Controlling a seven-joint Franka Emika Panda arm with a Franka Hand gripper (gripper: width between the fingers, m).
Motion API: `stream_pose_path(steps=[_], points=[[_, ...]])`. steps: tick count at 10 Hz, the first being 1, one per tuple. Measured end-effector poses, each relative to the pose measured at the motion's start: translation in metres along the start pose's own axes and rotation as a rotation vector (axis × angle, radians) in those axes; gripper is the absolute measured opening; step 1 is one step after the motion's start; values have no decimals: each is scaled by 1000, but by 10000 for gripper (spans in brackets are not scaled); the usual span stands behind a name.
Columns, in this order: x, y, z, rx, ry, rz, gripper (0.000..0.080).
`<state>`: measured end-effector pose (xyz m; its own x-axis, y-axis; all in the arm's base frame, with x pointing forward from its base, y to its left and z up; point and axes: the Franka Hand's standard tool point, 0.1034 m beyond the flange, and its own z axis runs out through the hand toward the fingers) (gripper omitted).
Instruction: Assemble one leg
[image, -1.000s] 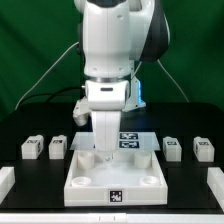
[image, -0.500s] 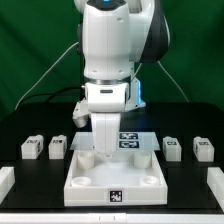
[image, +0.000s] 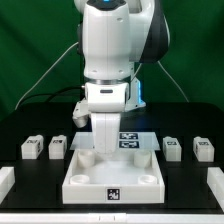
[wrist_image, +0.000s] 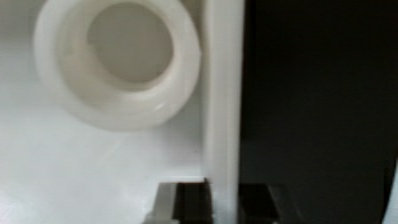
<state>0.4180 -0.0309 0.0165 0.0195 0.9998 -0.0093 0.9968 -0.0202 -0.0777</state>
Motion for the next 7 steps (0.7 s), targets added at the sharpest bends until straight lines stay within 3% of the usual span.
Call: stream_pose_path(steps=[4, 7], points=[[4, 3, -1, -1, 1, -2, 57], [52, 38, -6, -31, 33, 2, 57]])
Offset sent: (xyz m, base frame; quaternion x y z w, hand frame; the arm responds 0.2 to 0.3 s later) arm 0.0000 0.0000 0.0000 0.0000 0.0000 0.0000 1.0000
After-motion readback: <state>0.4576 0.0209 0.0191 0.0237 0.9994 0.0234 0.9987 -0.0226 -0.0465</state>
